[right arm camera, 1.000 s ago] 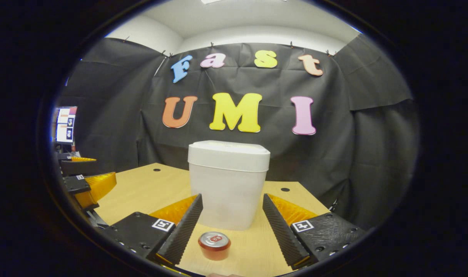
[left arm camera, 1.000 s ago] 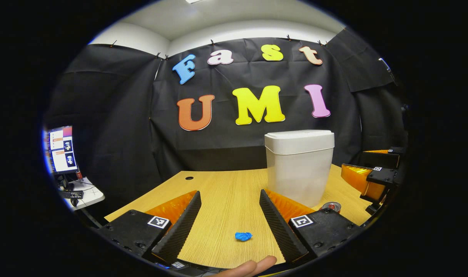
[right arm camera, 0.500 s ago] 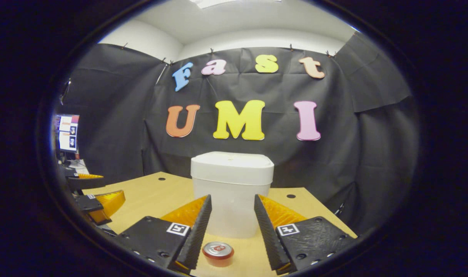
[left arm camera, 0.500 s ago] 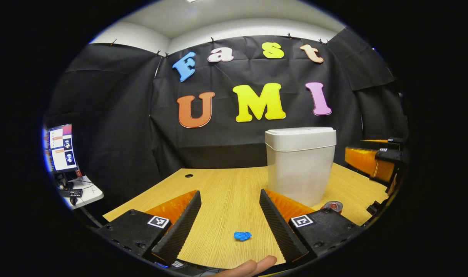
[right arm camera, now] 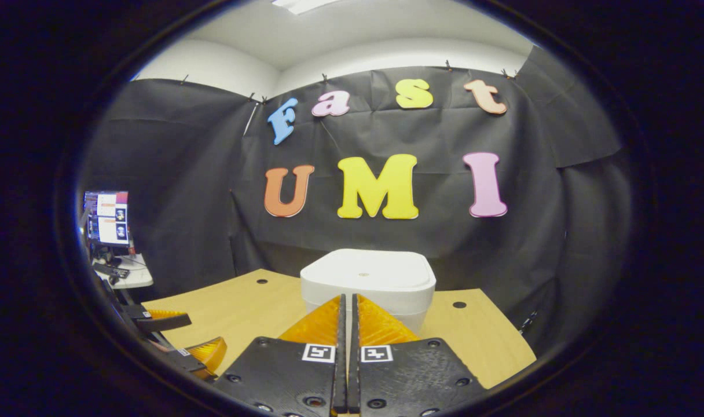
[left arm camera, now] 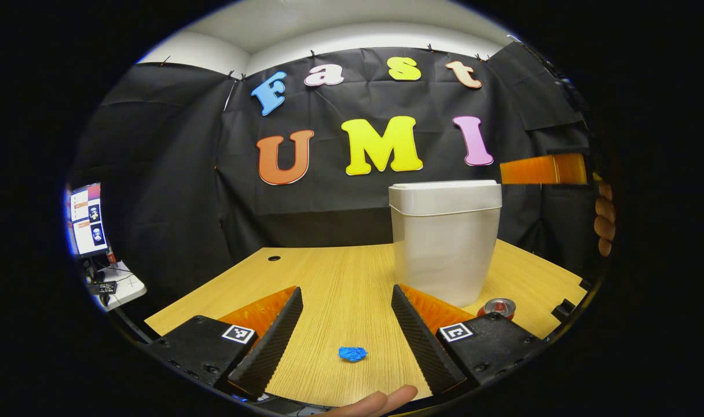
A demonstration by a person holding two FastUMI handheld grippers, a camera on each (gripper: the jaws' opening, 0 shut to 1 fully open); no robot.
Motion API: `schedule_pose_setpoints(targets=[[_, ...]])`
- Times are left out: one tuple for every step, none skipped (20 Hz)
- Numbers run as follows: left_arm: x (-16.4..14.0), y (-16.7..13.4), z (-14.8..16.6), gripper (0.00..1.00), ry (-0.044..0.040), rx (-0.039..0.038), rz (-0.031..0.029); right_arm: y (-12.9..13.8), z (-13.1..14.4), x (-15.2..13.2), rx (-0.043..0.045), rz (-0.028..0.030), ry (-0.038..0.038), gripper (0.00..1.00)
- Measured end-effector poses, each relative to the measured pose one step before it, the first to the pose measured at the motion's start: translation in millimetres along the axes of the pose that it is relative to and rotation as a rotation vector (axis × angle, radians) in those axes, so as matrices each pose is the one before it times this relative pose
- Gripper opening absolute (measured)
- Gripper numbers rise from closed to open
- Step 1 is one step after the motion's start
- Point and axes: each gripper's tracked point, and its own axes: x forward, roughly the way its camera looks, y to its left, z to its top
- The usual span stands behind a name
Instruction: Press the lid of the desktop garbage bin to open it, pick up the crumpled paper on the desktop and throw it into the bin, then pick up the pop can on the desktop and drop it into the bin, and finally close the garbage bin lid.
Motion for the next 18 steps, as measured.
schedule_pose_setpoints(targets=[[1.97,1.44,-0.83,1.00,0.00264,-0.00719,0.00029,-0.88,3.57,6.33,0.00150,0.00877,0.02454,0.02],[0.90,1.27,-0.84,1.00,0.00329,-0.00605,0.00121,-1.20,4.39,6.14,0.00449,0.00674,0.01977,0.02],[0.49,2.13,-0.75,1.00,0.00165,-0.00512,0.00372,1.40,5.63,6.40,-0.00069,0.01397,0.01482,0.02],[0.54,2.09,0.22,1.00,-0.00043,-0.00398,0.00258,-1.49,4.85,7.99,0.00903,0.00302,0.01596,0.02],[1.69,1.19,-0.62,1.00,-0.00144,-0.00140,-0.00046,-3.80,0.48,8.73,0.00805,-0.00095,0.01851,0.02],[1.75,1.41,-1.08,1.00,0.00244,-0.00253,0.00122,-3.55,-1.91,9.94,0.00614,-0.00665,0.02637,0.02],[1.33,2.42,-2.09,1.00,0.00755,-0.00512,0.00279,-4.67,-0.92,8.56,0.00969,-0.01088,0.01949,0.00],[2.42,1.58,-2.55,1.00,0.01026,-0.00694,0.00262,-3.68,1.54,9.00,0.00858,-0.01389,0.00909,0.01],[1.63,0.32,-2.72,1.00,0.01018,-0.00842,0.00151,-3.34,4.18,8.79,0.00329,-0.01469,0.00074,0.01],[2.49,2.15,-1.71,1.00,0.00771,-0.00599,0.00293,-0.28,1.59,8.49,-0.00486,-0.01097,0.00914,0.02],[1.73,1.52,-2.68,1.00,0.01191,-0.00426,0.00191,1.37,0.19,6.27,-0.00267,0.00123,0.01136,0.02],[1.84,3.00,-2.19,1.00,0.00744,-0.00891,0.00591,3.22,-3.35,5.41,-0.01157,0.00297,0.01620,0.03],[1.82,2.46,-0.66,1.00,0.00322,-0.00545,0.00609,-3.63,-4.21,4.96,-0.01273,-0.01848,0.01864,0.04],[0.87,2.62,-0.91,1.00,0.00334,-0.00476,0.00819,-3.82,-4.19,2.75,-0.00615,-0.01776,0.01146,0.04],[1.44,0.97,-1.06,1.00,0.00425,-0.00391,0.00832,1.52,2.08,2.81,-0.00070,0.00124,-0.01494,0.01],[1.45,1.03,-1.10,1.00,0.00538,-0.00293,0.00177,2.76,-1.27,-1.15,-0.01241,-0.00183,0.00828,0.05],[0.60,-0.42,-1.85,1.00,0.00507,-0.00417,-0.00307,1.09,-0.17,-0.25,-0.01071,-0.00579,0.01042,0.05],[0.26,-0.73,0.35,1.00,0.00129,-0.00586,-0.00177,-0.74,-2.32,-0.80,-0.01392,-0.00395,0.00772,0.04]])
